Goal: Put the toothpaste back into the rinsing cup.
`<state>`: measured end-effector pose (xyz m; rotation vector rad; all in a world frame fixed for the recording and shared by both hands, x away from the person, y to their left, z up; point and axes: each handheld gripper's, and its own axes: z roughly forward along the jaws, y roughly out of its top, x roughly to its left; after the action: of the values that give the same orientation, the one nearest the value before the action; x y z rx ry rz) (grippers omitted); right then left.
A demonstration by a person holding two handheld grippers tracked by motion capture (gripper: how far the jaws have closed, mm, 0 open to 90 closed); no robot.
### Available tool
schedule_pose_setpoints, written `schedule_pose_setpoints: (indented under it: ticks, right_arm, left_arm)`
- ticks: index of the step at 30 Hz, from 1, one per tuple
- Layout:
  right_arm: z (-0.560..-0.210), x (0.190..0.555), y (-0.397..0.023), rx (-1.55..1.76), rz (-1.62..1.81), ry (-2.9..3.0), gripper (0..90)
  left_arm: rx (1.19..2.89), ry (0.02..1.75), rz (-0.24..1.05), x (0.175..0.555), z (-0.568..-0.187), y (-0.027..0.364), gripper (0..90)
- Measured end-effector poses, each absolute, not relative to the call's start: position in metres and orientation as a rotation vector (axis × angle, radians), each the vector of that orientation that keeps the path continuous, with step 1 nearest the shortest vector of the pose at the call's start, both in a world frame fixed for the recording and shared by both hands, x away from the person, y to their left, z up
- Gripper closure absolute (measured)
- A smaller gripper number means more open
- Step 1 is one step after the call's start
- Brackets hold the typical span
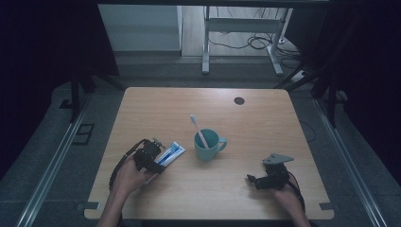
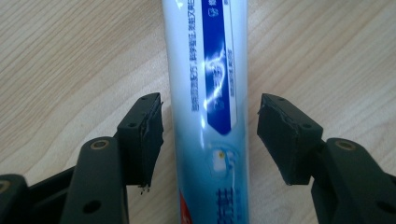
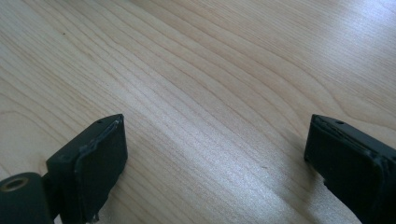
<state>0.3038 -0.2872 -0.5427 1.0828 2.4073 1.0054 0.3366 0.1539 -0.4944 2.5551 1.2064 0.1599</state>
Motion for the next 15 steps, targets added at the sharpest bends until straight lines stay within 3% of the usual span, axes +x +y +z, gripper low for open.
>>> schedule_pose_setpoints:
  ticks: [15]
  right_arm:
    - [-0.543,0.304,-0.287,1.080,1.007,2.409,6.3]
  left_arm:
    - [2.759,1.240,0.037,0.368,-0.500,0.132,43.9]
